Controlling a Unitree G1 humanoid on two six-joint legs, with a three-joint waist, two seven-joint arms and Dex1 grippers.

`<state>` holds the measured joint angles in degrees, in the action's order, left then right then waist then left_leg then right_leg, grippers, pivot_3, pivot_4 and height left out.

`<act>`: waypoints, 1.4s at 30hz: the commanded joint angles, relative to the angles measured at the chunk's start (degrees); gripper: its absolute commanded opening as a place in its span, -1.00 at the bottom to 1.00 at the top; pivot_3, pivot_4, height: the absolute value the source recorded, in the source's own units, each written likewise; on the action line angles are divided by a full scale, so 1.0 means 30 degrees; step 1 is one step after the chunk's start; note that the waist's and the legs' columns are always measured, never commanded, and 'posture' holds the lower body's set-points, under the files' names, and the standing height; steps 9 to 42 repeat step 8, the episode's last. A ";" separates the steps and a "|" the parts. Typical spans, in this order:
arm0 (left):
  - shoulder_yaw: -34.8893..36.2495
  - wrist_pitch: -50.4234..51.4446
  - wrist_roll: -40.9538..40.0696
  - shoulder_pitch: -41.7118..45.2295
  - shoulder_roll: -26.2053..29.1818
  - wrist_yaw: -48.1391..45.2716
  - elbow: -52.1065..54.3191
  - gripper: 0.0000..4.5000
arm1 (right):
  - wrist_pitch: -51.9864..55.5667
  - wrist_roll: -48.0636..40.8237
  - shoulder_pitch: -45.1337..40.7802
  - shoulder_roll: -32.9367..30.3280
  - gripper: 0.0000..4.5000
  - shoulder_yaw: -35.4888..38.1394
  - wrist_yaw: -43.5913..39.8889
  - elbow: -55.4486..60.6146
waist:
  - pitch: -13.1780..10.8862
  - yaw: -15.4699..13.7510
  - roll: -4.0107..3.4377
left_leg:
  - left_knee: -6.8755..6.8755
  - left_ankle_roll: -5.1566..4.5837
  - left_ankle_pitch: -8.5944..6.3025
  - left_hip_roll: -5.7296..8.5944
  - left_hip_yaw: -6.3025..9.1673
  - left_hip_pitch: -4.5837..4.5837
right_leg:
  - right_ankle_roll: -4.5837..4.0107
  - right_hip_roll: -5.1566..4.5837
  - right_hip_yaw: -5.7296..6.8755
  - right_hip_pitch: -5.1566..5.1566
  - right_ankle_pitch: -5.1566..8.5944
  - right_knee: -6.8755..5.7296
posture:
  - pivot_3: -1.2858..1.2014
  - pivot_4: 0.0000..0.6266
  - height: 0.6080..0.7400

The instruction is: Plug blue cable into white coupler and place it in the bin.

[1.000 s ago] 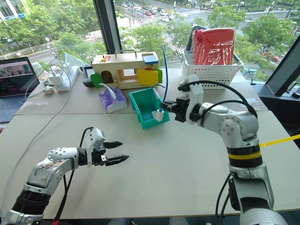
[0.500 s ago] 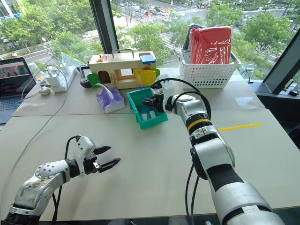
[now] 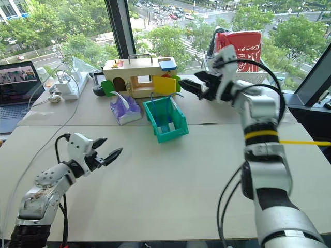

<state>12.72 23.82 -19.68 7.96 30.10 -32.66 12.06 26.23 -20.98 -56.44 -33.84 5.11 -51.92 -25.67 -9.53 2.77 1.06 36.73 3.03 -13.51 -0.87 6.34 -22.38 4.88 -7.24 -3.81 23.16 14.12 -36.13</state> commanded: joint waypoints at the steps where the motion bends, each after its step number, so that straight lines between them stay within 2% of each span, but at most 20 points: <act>1: 0.0855 -0.0352 -0.0794 0.0006 0.0463 -0.0775 -0.0385 0.81 | -0.0023 0.0079 0.5736 -0.2056 0.99 0.0810 -0.0399 0.6304 | -0.0001 -0.0026 -0.0002 | -0.0002 -0.0004 -0.0003 0.0004 -0.0012 -0.0009 | 0.0001 -0.0007 -0.0003 0.0014 0.0000 0.0003 | 0.03 -0.52 1.00; 5: 0.0603 -0.0574 -0.0774 0.0274 0.0319 -0.0991 -0.1046 0.81 | -0.1362 0.0895 1.1316 -0.0653 0.99 0.0676 0.2146 1.0128 | -0.0004 0.0343 -0.0004 | 0.0008 -0.0021 -0.0010 -0.0002 -0.0036 0.0024 | 0.0000 -0.0006 -0.0015 0.0037 0.0004 0.0007 | 0.03 -0.52 1.00; 8: -0.0149 0.0810 -0.1123 0.0474 0.0660 -0.1713 -0.1542 0.81 | -0.1456 0.1152 1.2673 0.0529 0.99 0.0884 0.3669 1.0532 | -0.0006 0.0509 -0.0005 | 0.0011 -0.0008 0.0001 0.0000 -0.0057 0.0106 | -0.0022 -0.0005 -0.0036 0.0000 -0.0014 -0.0037 | 0.03 -0.52 1.00; 42: -0.0149 0.0810 -0.1123 0.0474 0.0660 -0.1713 -0.1542 0.81 | -0.1456 0.1152 1.2673 0.0529 0.99 0.0884 0.3669 1.0532 | -0.0006 0.0509 -0.0005 | 0.0011 -0.0008 0.0001 0.0000 -0.0057 0.0106 | -0.0022 -0.0005 -0.0036 0.0000 -0.0014 -0.0037 | 0.03 -0.52 1.00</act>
